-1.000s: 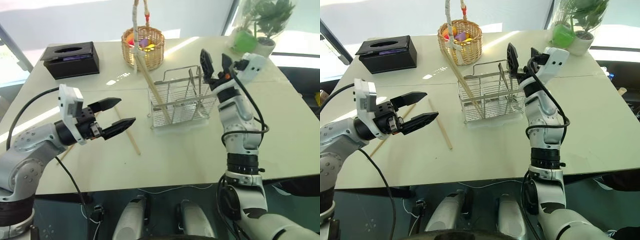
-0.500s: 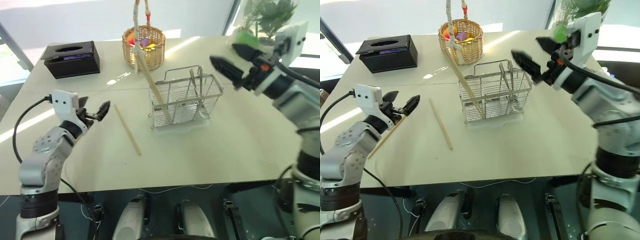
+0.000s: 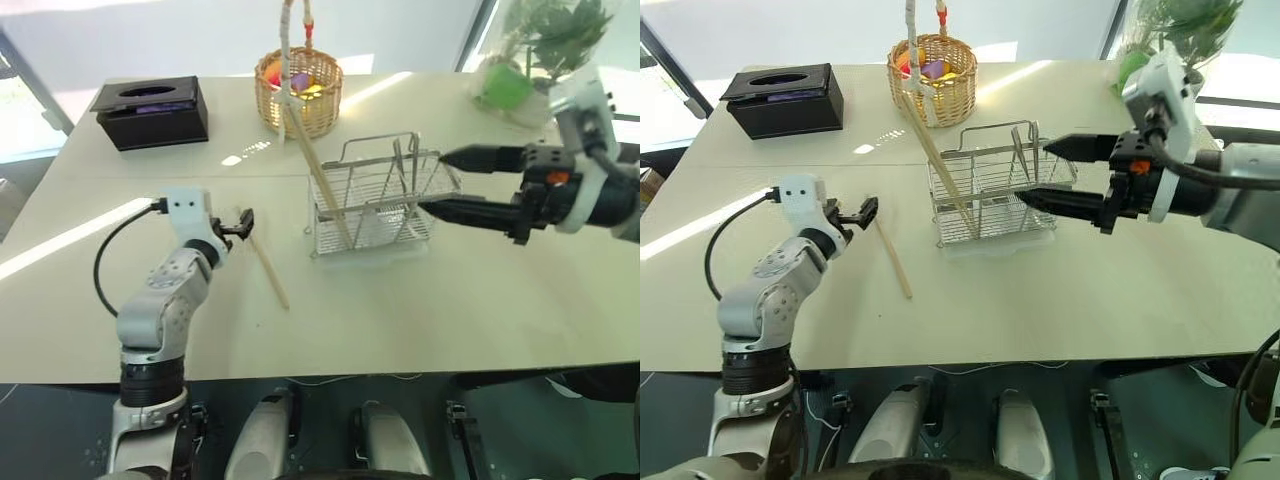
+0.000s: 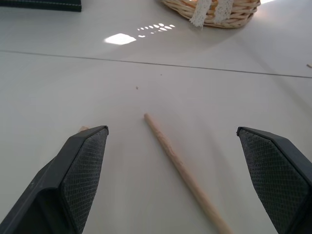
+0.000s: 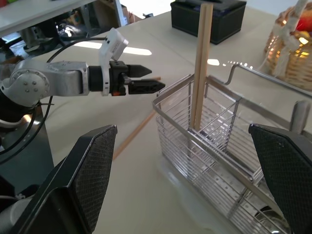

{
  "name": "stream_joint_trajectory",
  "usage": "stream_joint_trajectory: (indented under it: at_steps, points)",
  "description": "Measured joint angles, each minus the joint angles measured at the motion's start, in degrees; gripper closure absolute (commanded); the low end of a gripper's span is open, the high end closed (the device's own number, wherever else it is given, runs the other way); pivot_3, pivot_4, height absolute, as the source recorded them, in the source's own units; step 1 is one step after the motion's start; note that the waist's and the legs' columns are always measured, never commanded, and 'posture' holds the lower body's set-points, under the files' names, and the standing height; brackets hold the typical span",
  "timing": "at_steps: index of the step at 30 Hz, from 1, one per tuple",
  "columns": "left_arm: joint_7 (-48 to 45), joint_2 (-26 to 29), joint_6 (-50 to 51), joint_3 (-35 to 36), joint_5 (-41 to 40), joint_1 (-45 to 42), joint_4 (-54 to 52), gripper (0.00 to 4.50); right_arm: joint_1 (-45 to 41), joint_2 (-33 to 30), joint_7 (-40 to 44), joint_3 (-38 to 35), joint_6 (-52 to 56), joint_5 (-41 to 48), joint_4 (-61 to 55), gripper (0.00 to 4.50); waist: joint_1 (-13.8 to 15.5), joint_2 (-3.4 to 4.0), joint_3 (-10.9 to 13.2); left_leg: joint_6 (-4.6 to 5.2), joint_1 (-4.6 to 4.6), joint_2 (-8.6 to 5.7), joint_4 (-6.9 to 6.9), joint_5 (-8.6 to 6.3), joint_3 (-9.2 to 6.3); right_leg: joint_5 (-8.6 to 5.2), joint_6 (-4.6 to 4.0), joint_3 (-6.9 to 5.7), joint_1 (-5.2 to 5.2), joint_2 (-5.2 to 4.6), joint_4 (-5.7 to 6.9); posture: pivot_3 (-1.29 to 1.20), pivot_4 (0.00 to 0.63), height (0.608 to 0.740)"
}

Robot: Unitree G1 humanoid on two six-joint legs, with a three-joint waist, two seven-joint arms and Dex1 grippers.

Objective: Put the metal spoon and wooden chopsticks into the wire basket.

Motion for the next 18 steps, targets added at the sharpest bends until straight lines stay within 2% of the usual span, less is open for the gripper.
stream_joint_trajectory:
  at_steps: [4, 7, 13, 18]
  points:
    - [7.7, -8.0, 7.1, 3.1, -0.1, -3.5, 0.0, 0.00, 1.4, -0.7, 1.5, 0.2, -0.5, -0.8, -0.9, 0.03, 0.0, 0.00, 0.0, 0.40, -0.40, -0.01, 0.69, -0.25, 0.01, 0.15, 0.29, -0.04, 0.02, 0.02, -0.11, 0.00, 0.150, 0.740]
    - [12.1, -11.0, 11.0, 5.8, 0.0, -6.0, 0.3, 0.00, 1.8, -0.7, 2.2, 0.4, -1.4, -1.5, -1.1, 0.03, 0.0, -0.01, 0.0, 0.46, -0.45, -0.06, 0.87, -0.28, 0.02, 0.34, 0.60, -0.02, 0.07, 0.01, -0.21, 0.00, 0.150, 0.740]
    - [17.3, -12.3, 18.4, 9.4, 1.5, -8.9, 0.7, 0.00, 3.2, -0.5, 2.9, 1.6, -3.4, -3.3, -1.2, 0.03, 0.0, -0.01, 0.0, 0.45, -0.39, -0.06, 0.97, -0.27, 0.01, 0.51, 0.67, 0.00, 0.13, 0.01, -0.22, 0.00, 0.150, 0.740]
    - [17.7, -12.3, 22.2, 8.5, 3.0, -10.3, 0.7, 0.00, 4.2, 1.0, 3.1, 1.8, -4.8, -4.4, -1.4, 0.03, 0.3, -0.02, 0.0, 0.42, -0.41, -0.06, 0.99, -0.25, 0.03, 0.51, 0.67, 0.02, 0.12, 0.01, -0.23, 0.00, 0.150, 0.740]
